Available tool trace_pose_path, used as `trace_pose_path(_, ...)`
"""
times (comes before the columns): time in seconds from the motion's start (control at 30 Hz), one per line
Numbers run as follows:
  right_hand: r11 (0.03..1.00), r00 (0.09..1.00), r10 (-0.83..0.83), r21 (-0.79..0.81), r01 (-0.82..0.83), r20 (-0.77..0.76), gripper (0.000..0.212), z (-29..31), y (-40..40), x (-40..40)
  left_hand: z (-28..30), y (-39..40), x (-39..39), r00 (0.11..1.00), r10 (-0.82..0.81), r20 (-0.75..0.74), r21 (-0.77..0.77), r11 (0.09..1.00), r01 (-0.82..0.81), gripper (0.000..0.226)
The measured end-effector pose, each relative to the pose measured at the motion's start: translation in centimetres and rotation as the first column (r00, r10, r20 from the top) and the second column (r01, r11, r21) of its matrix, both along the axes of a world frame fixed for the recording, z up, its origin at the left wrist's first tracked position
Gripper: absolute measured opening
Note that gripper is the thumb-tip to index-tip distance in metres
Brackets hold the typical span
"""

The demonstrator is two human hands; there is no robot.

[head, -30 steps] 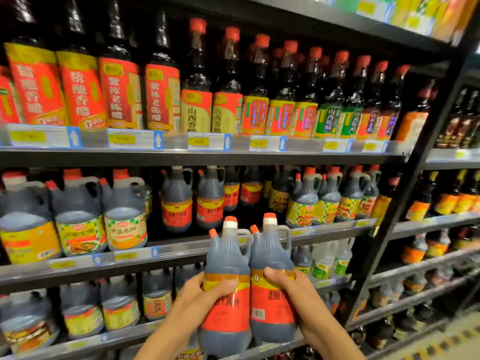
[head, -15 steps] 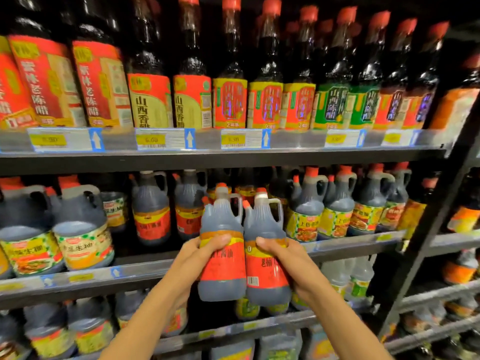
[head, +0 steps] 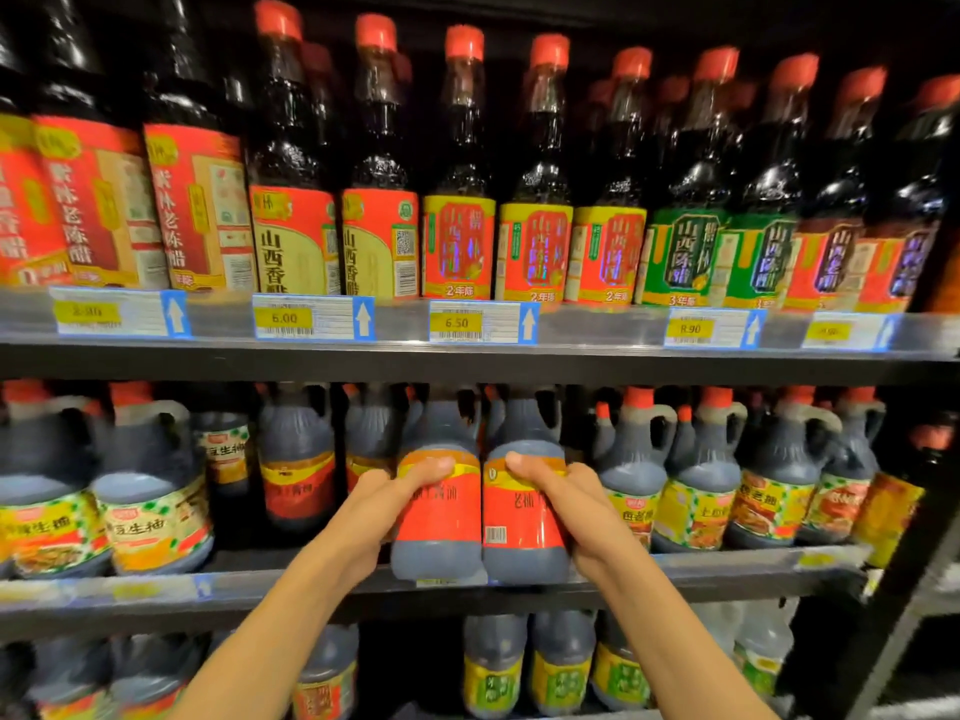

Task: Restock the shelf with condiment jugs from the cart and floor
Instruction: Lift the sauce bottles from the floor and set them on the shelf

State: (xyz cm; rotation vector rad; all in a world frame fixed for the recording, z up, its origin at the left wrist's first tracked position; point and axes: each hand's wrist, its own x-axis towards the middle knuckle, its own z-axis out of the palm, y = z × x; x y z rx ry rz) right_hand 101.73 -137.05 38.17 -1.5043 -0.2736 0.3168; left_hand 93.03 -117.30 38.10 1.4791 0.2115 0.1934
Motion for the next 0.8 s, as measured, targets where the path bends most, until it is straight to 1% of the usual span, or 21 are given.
trace_pose_path(0.03, 1.000, 1.000, -0.009, 0.008, 0.009, -0.001, 0.090, 0.2, 0.1, 0.3, 0.1, 0.1, 0.3, 1.000, 0.012, 0.006, -0.010, 1.000, -0.012, 0.058)
trace_pose_path(0.07, 1.000, 1.000, -0.010, 0.018, 0.010, 0.004, 0.082, 0.3, 0.3, 0.6, 0.3, 0.2, 0.5, 1.000, 0.020, 0.014, -0.013, 1.000, -0.020, 0.057)
trace_pose_path(0.13, 0.999, 1.000, 0.008, 0.039, -0.008, 0.018, 0.055, 0.7, 0.4, 1.0, 0.5, 0.5, 0.8, 0.999, 0.027, 0.025, 0.012, 1.000, -0.027, 0.061)
trace_pose_path(0.17, 0.998, 0.999, 0.016, 0.052, -0.018, 0.028, 0.047, 0.7, 0.4, 1.2, 0.6, 0.6, 1.0, 0.999, 0.026, 0.022, 0.033, 0.999, -0.027, 0.063)
trace_pose_path(0.2, 0.997, 0.999, 0.020, 0.068, -0.023, 0.040, 0.044, 0.6, 0.5, 1.5, 0.5, 0.7, 1.2, 1.000, 0.027, 0.015, 0.043, 0.999, -0.028, 0.062)
trace_pose_path(0.27, 0.994, 0.997, 0.012, 0.107, -0.021, 0.077, 0.048, 0.0, 0.7, 2.1, 0.0, 1.0, 1.8, 0.999, 0.042, 0.003, 0.045, 0.998, -0.042, 0.056)
trace_pose_path(0.3, 0.993, 0.995, 0.004, 0.121, -0.016, 0.095, 0.054, -0.4, 0.9, 2.4, -0.4, 1.1, 2.0, 0.999, 0.053, 0.009, 0.050, 0.997, -0.054, 0.058)
trace_pose_path(0.4, 0.991, 0.992, -0.010, 0.133, -0.007, 0.128, 0.077, -1.5, 1.1, 3.0, -1.4, 1.4, 2.9, 0.995, 0.085, 0.059, 0.094, 0.991, -0.090, 0.074)
trace_pose_path(0.47, 0.991, 0.990, 0.004, 0.130, -0.022, 0.140, 0.086, -2.1, 1.1, 3.4, -2.0, 1.7, 3.5, 0.994, 0.087, 0.064, 0.127, 0.987, -0.095, 0.071)
trace_pose_path(0.53, 0.992, 0.990, 0.019, 0.119, -0.036, 0.142, 0.089, -2.6, 1.1, 3.8, -2.5, 1.9, 3.7, 0.995, 0.078, 0.060, 0.167, 0.982, -0.087, 0.071)
trace_pose_path(0.6, 0.993, 0.991, 0.034, 0.109, -0.048, 0.131, 0.091, -3.0, 1.1, 4.1, -3.2, 2.0, 4.0, 0.995, 0.086, 0.051, 0.190, 0.977, -0.094, 0.084)
trace_pose_path(0.63, 0.993, 0.991, 0.040, 0.107, -0.053, 0.126, 0.091, -3.2, 1.0, 4.1, -3.4, 1.9, 4.0, 0.995, 0.093, 0.048, 0.199, 0.975, -0.101, 0.087)
trace_pose_path(0.73, 0.993, 0.991, 0.051, 0.102, -0.064, 0.126, 0.094, -3.5, 0.9, 4.4, -4.0, 2.2, 4.4, 0.995, 0.088, 0.051, 0.232, 0.968, -0.097, 0.087)
trace_pose_path(0.8, 0.993, 0.991, 0.056, 0.099, -0.068, 0.125, 0.090, -3.7, 0.8, 4.5, -4.1, 2.4, 4.5, 0.996, 0.082, 0.043, 0.255, 0.963, -0.090, 0.088)
